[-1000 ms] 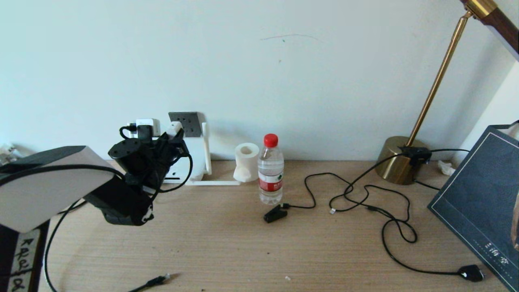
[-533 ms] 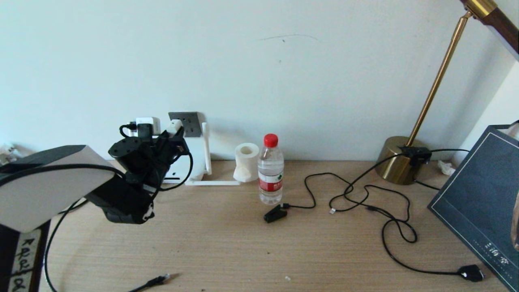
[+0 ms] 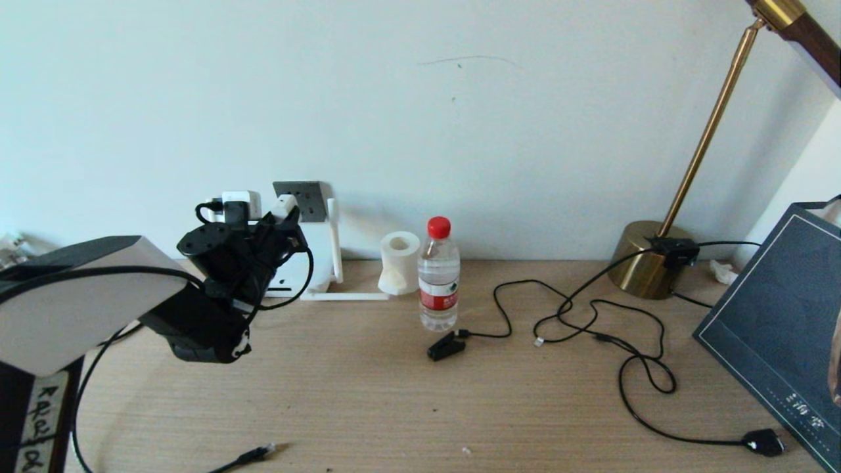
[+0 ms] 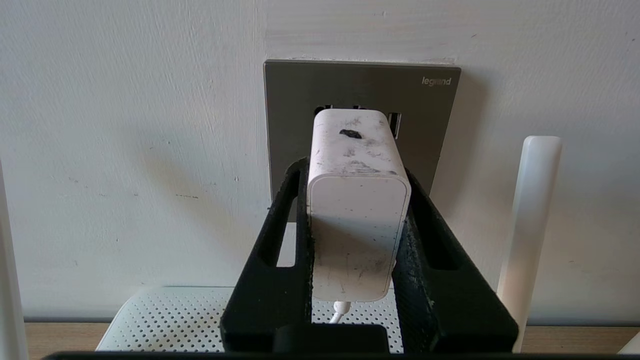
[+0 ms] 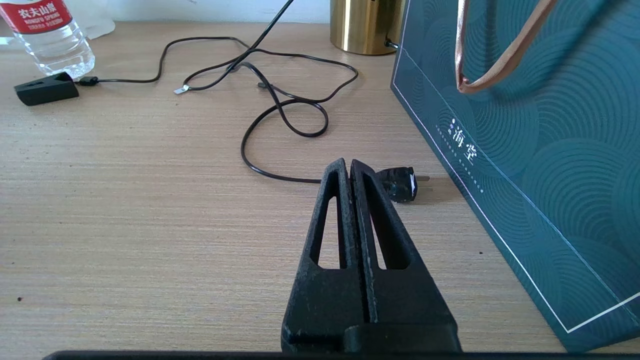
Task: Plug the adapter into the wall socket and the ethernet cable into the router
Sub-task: Align plug and socket, then plug plug into socket
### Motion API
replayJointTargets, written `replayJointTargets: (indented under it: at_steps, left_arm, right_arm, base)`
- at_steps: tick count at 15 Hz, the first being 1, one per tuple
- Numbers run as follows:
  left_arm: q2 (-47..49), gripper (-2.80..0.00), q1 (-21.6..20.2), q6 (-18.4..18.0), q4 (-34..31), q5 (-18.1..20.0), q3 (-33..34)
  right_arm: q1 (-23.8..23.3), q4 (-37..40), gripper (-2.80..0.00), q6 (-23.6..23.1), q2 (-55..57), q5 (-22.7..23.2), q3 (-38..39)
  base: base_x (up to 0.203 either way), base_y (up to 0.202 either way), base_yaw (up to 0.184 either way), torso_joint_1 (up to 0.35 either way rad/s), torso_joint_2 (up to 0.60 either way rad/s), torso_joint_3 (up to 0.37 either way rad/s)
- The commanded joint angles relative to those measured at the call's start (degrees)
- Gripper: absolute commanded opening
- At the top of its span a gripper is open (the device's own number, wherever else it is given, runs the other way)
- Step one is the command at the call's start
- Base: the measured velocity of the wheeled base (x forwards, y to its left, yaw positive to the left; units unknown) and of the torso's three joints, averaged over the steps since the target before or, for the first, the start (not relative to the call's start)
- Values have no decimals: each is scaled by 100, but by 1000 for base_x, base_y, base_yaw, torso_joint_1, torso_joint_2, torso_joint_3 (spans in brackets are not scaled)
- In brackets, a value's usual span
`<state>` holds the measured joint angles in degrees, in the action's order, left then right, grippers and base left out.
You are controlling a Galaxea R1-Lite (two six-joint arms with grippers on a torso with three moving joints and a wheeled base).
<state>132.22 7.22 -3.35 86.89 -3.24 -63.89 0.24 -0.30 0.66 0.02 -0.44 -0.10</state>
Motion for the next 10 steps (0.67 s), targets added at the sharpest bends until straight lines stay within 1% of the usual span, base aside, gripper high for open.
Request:
replayJointTargets:
  at_steps: [1,4,10]
  left_arm:
    - [21,-280,-1,-8,38,-1,-16]
    - [76,-280,-1,-7,-67,-18,-287]
    - [164,-280,-1,-1,-76,-47,-282]
  right_arm:
    - [2,-5,-280,4,-2,0,1]
    - [2,-5,-280,4,-2,0,1]
    - [2,-5,-280,4,-2,0,1]
  base:
    - [0,0,0,0,0,0]
    - [0,0,0,0,0,0]
    - [0,0,0,0,0,0]
